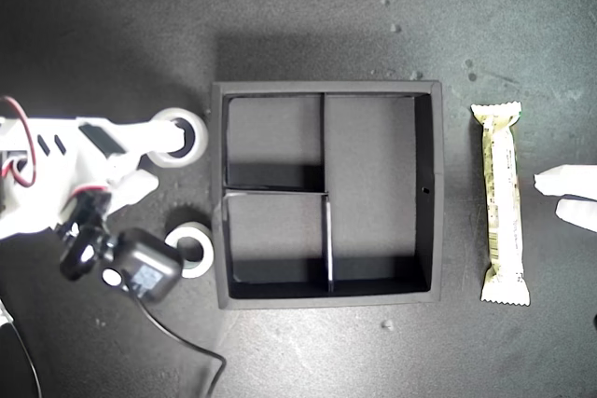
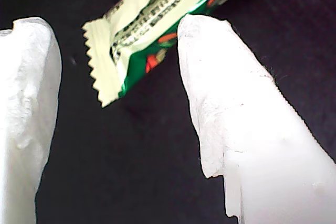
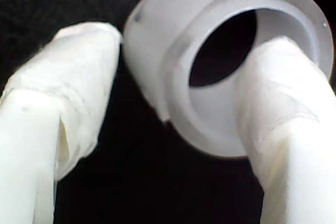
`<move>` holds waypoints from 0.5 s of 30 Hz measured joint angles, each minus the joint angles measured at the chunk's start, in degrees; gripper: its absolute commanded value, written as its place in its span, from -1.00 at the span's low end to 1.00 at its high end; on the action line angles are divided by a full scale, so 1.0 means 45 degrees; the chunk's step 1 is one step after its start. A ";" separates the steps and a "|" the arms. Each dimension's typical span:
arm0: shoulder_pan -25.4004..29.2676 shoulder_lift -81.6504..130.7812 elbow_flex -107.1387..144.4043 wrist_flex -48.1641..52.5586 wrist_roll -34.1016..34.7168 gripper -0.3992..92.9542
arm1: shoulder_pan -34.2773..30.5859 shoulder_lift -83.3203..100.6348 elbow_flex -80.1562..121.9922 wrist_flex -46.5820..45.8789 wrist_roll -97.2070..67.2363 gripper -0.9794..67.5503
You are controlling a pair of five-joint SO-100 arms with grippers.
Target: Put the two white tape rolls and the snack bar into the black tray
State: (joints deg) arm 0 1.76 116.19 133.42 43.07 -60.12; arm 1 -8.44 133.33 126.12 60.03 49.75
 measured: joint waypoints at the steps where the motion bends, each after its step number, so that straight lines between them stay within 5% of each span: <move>1: 0.0000 -0.0156 -0.0059 0.0039 0.0000 -0.62 | 0.0020 0.0000 0.0039 0.0000 0.0020 -0.55; 9: -0.0430 -0.2266 -0.0957 0.0195 0.0000 -0.67 | -0.0273 0.0000 0.0117 0.0000 0.0020 -0.55; 15: -0.1270 -0.3906 -0.1816 0.0313 -0.0020 -0.92 | -0.0742 -0.0879 0.0000 0.0000 0.0020 -0.47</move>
State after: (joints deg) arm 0 -3.96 98.61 125.24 44.47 -60.21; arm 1 -11.78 129.38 126.12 60.03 49.83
